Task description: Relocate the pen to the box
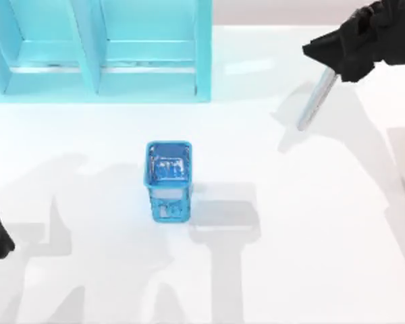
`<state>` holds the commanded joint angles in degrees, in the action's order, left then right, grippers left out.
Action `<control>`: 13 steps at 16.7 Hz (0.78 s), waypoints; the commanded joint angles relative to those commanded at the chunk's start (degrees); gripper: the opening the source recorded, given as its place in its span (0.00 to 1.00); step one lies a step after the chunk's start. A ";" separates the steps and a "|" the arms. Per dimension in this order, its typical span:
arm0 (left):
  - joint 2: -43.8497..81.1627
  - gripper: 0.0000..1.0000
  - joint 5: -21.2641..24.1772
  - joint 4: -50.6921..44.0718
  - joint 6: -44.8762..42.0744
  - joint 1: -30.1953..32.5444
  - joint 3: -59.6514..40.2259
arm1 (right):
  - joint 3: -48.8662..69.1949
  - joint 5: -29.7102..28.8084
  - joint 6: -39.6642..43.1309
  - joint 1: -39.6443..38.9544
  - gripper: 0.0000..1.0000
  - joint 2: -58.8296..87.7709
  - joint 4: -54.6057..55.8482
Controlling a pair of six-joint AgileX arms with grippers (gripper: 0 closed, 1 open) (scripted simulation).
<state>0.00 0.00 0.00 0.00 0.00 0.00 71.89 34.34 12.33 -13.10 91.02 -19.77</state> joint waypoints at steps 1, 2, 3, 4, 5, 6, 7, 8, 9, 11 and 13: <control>0.00 1.00 0.00 0.00 0.00 0.00 0.00 | -0.06 0.51 2.35 3.61 0.00 -0.87 -2.18; 0.00 1.00 0.00 0.00 0.00 0.00 0.00 | -0.18 1.06 4.92 7.76 0.00 -1.90 -4.59; 0.00 1.00 0.00 0.00 0.00 0.00 0.00 | -0.37 1.64 7.64 12.28 0.00 -3.08 -7.14; 0.00 1.00 0.00 0.00 0.00 0.00 0.00 | -0.62 2.25 10.45 17.05 0.00 -4.37 -9.79; 0.00 1.00 0.00 0.00 0.00 0.00 0.00 | -0.93 2.86 13.27 21.92 0.00 -5.75 -12.46; 0.00 1.00 0.00 0.00 0.00 0.00 0.00 | -1.29 3.45 16.07 26.75 0.00 -7.18 -15.11; 0.00 1.00 0.00 0.00 0.00 0.00 0.00 | -1.71 4.01 18.76 31.39 0.00 -8.65 -17.69; 0.00 1.00 0.00 0.00 0.00 0.00 0.00 | -2.15 4.54 21.33 35.74 0.00 -10.14 -20.14; 0.00 1.00 0.00 0.00 0.00 0.00 0.00 | -2.62 5.01 23.71 39.59 0.00 -11.59 -22.43; 0.00 1.00 0.00 0.00 0.00 0.00 0.00 | -3.51 5.71 27.68 45.53 0.00 -14.16 -26.25; 0.00 1.00 0.00 0.00 0.00 0.00 0.00 | -4.14 6.12 30.20 48.99 0.00 -15.88 -28.71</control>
<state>0.00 0.00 0.00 0.00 0.00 0.00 67.75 40.46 42.53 35.89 75.14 -48.48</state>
